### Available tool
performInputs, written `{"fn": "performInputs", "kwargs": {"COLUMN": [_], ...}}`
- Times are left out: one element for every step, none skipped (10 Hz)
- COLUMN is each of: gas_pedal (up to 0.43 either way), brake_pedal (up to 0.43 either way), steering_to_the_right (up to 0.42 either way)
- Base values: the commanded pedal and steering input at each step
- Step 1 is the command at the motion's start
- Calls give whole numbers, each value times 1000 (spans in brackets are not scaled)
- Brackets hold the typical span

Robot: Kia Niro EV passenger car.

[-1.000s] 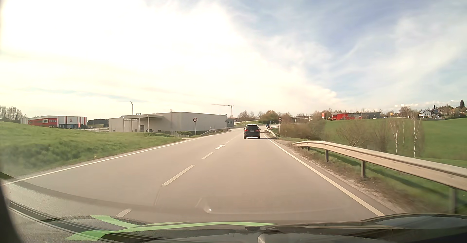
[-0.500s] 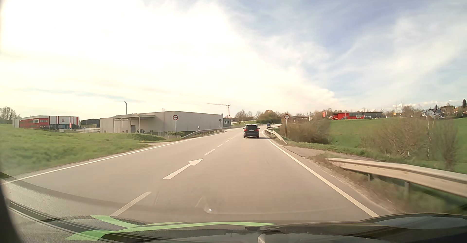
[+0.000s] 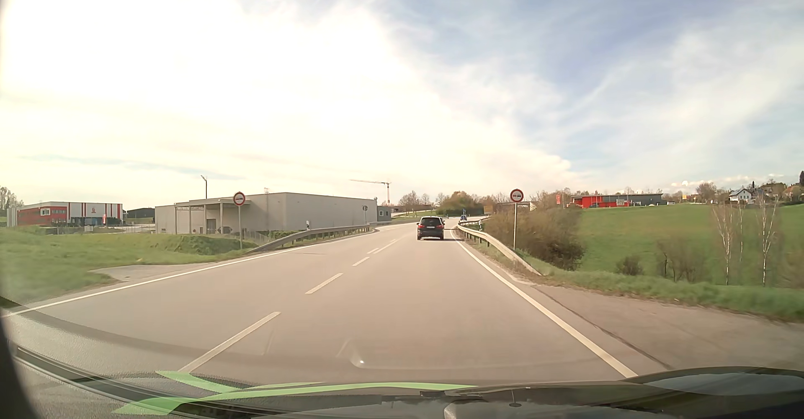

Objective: Follow the waypoints while adhering to traffic rules and regulations

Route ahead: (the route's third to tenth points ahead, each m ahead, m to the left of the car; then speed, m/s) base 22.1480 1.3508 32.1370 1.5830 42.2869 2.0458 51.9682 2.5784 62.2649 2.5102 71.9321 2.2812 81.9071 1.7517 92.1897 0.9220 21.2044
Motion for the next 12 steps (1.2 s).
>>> {"fn": "performInputs", "kwargs": {"gas_pedal": [110, 118, 150, 169, 177, 189, 189, 189, 189, 189, 189, 189], "brake_pedal": [0, 0, 0, 0, 0, 0, 0, 0, 0, 0, 0, 0], "steering_to_the_right": [2, -2, -7, -7, -4, -3, -3, -3, -3, -3, -3, -2]}}
